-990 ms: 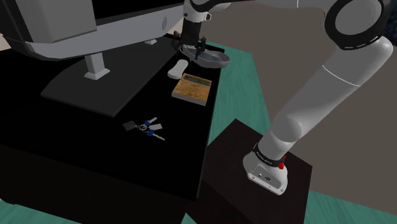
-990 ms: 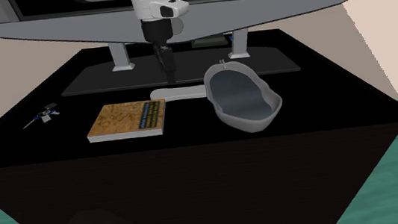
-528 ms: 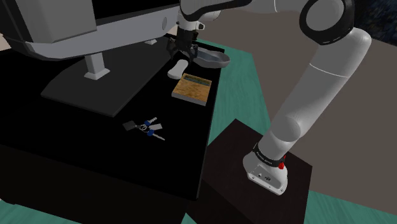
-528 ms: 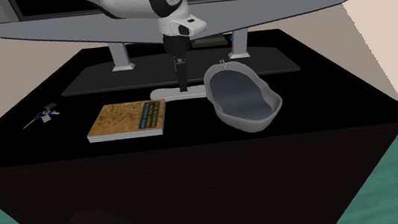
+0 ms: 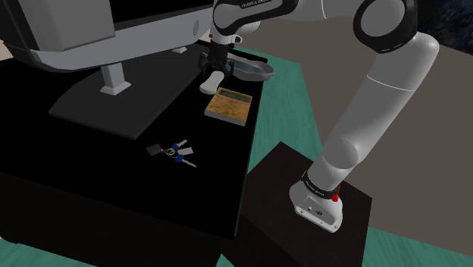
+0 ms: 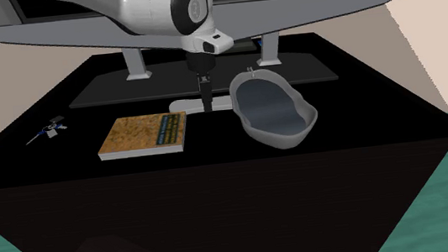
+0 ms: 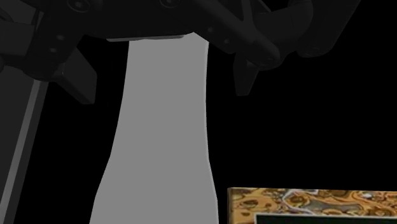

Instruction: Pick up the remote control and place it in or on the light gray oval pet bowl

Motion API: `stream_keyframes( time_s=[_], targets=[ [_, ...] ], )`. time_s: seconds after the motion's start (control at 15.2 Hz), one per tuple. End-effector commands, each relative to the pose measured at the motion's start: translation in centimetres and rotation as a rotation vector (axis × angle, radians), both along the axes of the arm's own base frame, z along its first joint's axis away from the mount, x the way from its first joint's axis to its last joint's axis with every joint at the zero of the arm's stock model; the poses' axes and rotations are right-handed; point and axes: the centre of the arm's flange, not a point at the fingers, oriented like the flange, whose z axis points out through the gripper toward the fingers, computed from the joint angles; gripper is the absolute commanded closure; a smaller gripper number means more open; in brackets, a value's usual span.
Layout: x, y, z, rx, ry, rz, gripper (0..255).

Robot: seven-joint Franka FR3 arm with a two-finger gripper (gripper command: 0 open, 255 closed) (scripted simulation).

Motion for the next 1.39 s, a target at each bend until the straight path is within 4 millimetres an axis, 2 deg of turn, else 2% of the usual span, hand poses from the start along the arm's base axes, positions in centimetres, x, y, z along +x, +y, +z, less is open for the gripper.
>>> stream_keyframes(
  time_s=[0.0, 0.2, 0.26, 0.86, 1.32],
  targets=[
    [0.0, 0.0, -0.1, 0.0, 0.0, 0.0, 0],
    [0.0, 0.0, -0.1, 0.0, 0.0, 0.0, 0],
    [0.0, 0.0, 0.0, 0.0, 0.0, 0.0, 255],
    [0.0, 0.0, -0.1, 0.0, 0.0, 0.0, 255],
    [0.0, 0.0, 3.6, 0.0, 0.0, 0.0, 255]
  ],
)
